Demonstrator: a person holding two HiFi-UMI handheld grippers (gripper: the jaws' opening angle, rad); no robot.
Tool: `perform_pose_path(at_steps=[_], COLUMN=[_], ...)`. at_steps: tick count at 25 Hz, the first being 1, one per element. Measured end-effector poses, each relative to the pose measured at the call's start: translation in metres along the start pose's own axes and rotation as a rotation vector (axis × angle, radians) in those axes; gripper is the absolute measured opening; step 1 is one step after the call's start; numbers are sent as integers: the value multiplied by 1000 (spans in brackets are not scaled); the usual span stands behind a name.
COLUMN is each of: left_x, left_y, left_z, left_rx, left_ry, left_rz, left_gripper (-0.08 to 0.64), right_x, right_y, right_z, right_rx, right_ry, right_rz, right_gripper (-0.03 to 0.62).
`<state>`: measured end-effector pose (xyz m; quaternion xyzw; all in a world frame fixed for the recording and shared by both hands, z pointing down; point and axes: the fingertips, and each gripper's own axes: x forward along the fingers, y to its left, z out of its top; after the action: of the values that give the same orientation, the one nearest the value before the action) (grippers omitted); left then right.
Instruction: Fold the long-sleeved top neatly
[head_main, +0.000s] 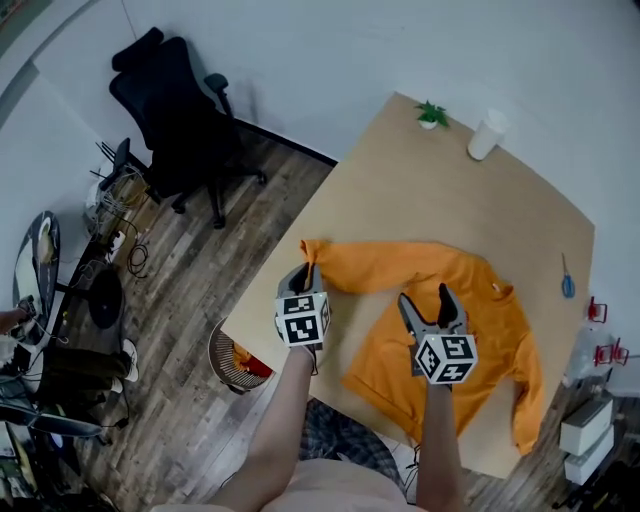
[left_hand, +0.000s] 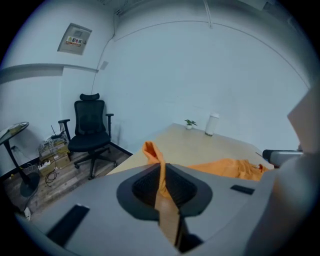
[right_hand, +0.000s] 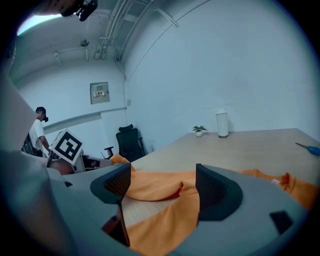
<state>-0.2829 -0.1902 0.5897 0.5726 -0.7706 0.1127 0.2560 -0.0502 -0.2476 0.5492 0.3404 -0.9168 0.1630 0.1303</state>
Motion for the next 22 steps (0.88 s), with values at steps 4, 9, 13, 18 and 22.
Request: perform_pose_path(at_steps=[4,9,13,18,22], left_x=[-4,-7,-5,-3,-6], left_y=[-33,-90,-147,-223,-282], left_z=[38,76,91,92,86], left_rx=[38,89,135,209,287], left_ry=[-76,-152,-185,-197,-208], left_rz=[-64,-177,-277,-408,-492], left_gripper=[31,31,31,31,31], right_x=[-20,-50,-80,-121,-157], right_y=[-25,-54,-78,-109,-133], right_z=[3,-1,-4,-10,-20], right_rx=[24,58,85,116,148], right_ry=[-15,-25,-40,-60,-68], right_rz=[-71,-166,-245,-342,-415], right_gripper=[391,390,390,390,388])
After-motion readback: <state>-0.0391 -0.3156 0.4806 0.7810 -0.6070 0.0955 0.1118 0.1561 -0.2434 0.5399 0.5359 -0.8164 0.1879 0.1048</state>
